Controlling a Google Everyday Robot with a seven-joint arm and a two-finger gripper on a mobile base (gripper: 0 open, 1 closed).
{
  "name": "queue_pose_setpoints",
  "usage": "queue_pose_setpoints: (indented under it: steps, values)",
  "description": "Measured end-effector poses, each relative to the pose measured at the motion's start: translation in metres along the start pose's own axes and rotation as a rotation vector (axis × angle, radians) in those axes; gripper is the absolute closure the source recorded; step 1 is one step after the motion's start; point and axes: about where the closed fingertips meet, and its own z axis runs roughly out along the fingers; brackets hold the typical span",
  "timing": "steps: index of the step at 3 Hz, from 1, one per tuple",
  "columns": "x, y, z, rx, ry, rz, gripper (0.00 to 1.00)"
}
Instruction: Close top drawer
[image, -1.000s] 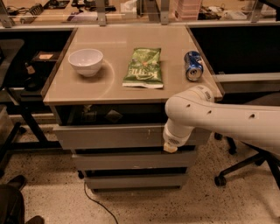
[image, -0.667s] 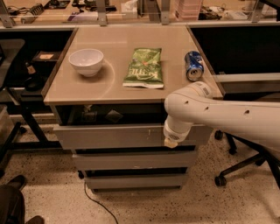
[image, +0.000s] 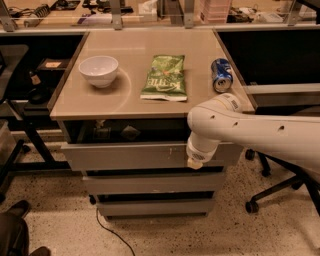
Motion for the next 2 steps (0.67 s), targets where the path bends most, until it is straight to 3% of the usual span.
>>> queue_pose_setpoints:
  steps: [2]
  values:
    - [0.0, 0.0, 0.0, 0.0, 0.0, 0.0, 0.13]
